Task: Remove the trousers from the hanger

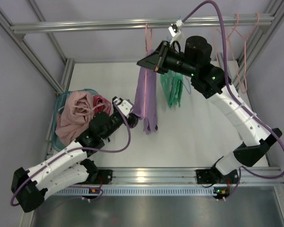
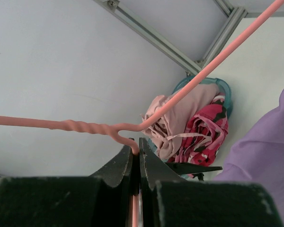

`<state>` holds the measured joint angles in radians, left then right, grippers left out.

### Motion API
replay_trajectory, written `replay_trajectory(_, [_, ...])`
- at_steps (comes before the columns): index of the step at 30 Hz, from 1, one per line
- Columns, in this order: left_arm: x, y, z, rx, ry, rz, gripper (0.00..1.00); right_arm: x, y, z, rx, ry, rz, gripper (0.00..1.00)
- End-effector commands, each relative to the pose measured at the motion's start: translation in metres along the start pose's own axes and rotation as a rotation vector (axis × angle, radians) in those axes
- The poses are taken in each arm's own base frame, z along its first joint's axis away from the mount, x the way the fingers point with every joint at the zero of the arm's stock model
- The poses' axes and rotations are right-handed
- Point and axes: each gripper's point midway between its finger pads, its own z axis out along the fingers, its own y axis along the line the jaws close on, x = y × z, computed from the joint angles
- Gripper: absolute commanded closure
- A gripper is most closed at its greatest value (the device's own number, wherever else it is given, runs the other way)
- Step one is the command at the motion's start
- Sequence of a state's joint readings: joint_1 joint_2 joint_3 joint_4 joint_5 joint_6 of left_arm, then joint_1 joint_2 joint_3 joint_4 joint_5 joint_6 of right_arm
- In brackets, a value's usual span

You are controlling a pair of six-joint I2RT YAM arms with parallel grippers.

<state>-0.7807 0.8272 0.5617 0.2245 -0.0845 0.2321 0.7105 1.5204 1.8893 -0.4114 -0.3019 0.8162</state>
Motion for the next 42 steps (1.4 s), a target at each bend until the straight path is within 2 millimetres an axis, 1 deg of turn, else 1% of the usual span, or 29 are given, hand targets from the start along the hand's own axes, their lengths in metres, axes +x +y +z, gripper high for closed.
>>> replay_trajectory(1, [-0.076,0.001,0.005,0.024,-0.212,-0.13,0.2,-0.023,0.042,-0.018,-0.146,-0.081,-0.019,1.0])
replay_trajectory(4, [-0.093,-0.002,0.01,0.045,-0.236,-0.175,0.2,-0.022,0.039,-0.016,-0.143,-0.078,-0.018,1.0])
replay_trajectory(6, [-0.099,-0.004,0.013,0.047,-0.245,-0.189,0.21,-0.022,0.038,-0.015,-0.14,-0.076,-0.02,1.0])
replay_trajectory(7, [-0.108,-0.003,0.013,0.051,-0.262,-0.194,0.21,-0.021,0.038,-0.015,-0.139,-0.075,-0.02,1.0])
replay_trajectory(11, [-0.123,-0.011,0.011,0.086,-0.291,-0.2,0.21,-0.02,0.032,-0.011,-0.126,-0.071,-0.017,1.0])
replay_trajectory(12, [-0.125,-0.012,0.01,0.089,-0.294,-0.2,0.22,-0.02,0.029,-0.01,-0.119,-0.071,-0.011,1.0])
replay_trajectory(13, [-0.131,-0.018,0.007,0.126,-0.31,-0.2,0.25,-0.02,0.029,-0.01,-0.121,-0.071,-0.011,1.0])
replay_trajectory(14, [-0.133,-0.021,0.006,0.135,-0.314,-0.207,0.37,-0.021,0.028,-0.01,-0.118,-0.072,-0.011,1.0])
replay_trajectory(17, [-0.138,-0.018,0.004,0.124,-0.319,-0.241,0.55,-0.022,0.023,-0.01,-0.109,-0.073,-0.019,1.0])
replay_trajectory(18, [-0.139,-0.017,0.004,0.125,-0.315,-0.242,0.67,-0.023,0.022,-0.012,-0.107,-0.074,-0.026,1.0])
replay_trajectory(20, [-0.146,-0.016,0.002,0.128,-0.301,-0.286,0.83,-0.023,0.011,-0.014,-0.084,-0.072,-0.028,1.0])
replay_trajectory(21, [-0.151,-0.015,0.0,0.128,-0.305,-0.296,0.99,-0.026,0.006,-0.019,-0.078,-0.079,-0.038,1.0])
replay_trajectory(22, [-0.166,-0.011,-0.004,0.129,-0.328,-0.319,1.0,-0.02,-0.002,-0.018,-0.065,-0.064,-0.039,1.0])
replay_trajectory(23, [-0.169,-0.01,-0.005,0.128,-0.321,-0.328,1.0,-0.018,-0.005,-0.02,-0.062,-0.06,-0.046,1.0])
replay_trajectory(24, [-0.186,-0.004,-0.009,0.124,-0.349,-0.341,1.0,-0.013,-0.012,-0.025,-0.054,-0.048,-0.058,1.0])
replay_trajectory(26, [-0.194,0.006,-0.009,0.102,-0.339,-0.395,1.0,-0.008,-0.012,-0.033,-0.065,-0.04,-0.087,1.0])
replay_trajectory(27, [-0.212,0.013,-0.013,0.097,-0.371,-0.436,1.0,0.001,-0.021,-0.033,-0.051,-0.021,-0.082,1.0])
replay_trajectory(29, [-0.222,0.029,-0.013,0.064,-0.38,-0.471,1.0,0.007,-0.02,-0.04,-0.058,-0.009,-0.104,1.0])
replay_trajectory(30, [-0.239,0.035,-0.018,0.063,-0.413,-0.513,1.0,0.014,-0.027,-0.04,-0.047,0.007,-0.105,1.0])
replay_trajectory(32, [-0.253,0.046,-0.02,0.057,-0.44,-0.55,1.0,0.018,-0.03,-0.046,-0.04,0.011,-0.133,1.0])
replay_trajectory(33, [-0.273,0.052,-0.028,0.062,-0.478,-0.568,1.0,0.021,-0.033,-0.048,-0.034,0.018,-0.141,1.0])
replay_trajectory(35, [-0.288,0.061,-0.03,0.067,-0.501,-0.625,1.0,0.031,-0.044,-0.052,-0.01,0.036,-0.162,1.0])
replay_trajectory(36, [-0.308,0.066,-0.04,0.079,-0.541,-0.634,1.0,0.035,-0.048,-0.053,0.001,0.043,-0.167,1.0])
replay_trajectory(37, [-0.312,0.074,-0.038,0.066,-0.548,-0.669,1.0,0.044,-0.058,-0.053,0.019,0.064,-0.164,1.0])
replay_trajectory(38, [-0.319,0.079,-0.04,0.061,-0.561,-0.689,1.0,0.047,-0.062,-0.056,0.025,0.067,-0.177,1.0])
replay_trajectory(39, [-0.337,0.084,-0.049,0.069,-0.597,-0.707,1.0,0.051,-0.066,-0.057,0.035,0.074,-0.181,1.0])
replay_trajectory(40, [-0.339,0.094,-0.048,0.057,-0.601,-0.752,1.0,0.061,-0.078,-0.056,0.057,0.098,-0.173,1.0])
replay_trajectory(41, [-0.346,0.099,-0.051,0.054,-0.618,-0.769,1.0,0.065,-0.082,-0.057,0.063,0.107,-0.182,1.0])
replay_trajectory(42, [-0.359,0.104,-0.06,0.056,-0.651,-0.776,1.0,0.072,-0.092,-0.057,0.081,0.124,-0.178,1.0])
